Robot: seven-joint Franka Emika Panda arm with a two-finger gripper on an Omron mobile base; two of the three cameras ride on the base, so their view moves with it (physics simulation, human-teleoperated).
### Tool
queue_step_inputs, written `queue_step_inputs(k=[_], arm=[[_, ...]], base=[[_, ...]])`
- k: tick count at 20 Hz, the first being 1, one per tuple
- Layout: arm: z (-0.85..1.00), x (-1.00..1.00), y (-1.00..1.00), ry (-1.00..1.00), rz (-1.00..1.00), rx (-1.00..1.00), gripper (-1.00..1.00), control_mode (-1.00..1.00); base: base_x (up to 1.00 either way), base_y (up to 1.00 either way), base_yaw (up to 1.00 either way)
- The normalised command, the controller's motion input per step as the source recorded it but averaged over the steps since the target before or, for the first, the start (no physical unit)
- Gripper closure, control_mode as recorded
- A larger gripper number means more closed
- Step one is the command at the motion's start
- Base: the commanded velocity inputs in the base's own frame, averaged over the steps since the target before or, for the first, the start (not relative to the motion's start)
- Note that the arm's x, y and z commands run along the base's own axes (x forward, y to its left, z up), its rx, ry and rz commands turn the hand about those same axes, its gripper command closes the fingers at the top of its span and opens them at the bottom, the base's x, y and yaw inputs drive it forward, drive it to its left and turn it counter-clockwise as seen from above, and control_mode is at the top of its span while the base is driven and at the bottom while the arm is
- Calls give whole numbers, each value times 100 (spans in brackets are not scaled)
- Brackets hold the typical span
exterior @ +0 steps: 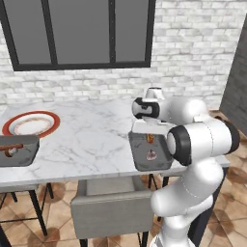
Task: Place one cooked food and one vegetable from the large plate to each tupperware container.
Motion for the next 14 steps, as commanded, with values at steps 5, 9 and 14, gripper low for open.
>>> queue_step_inputs(k=[5,9,14], arm=[[-51,0,15,3,0,0,100,-100],[-44,0,12,1,0,0,100,-100],[-47,8,1,2,0,0,100,-100]], base=[[0,0,0],[0,0,0],[0,0,0]])
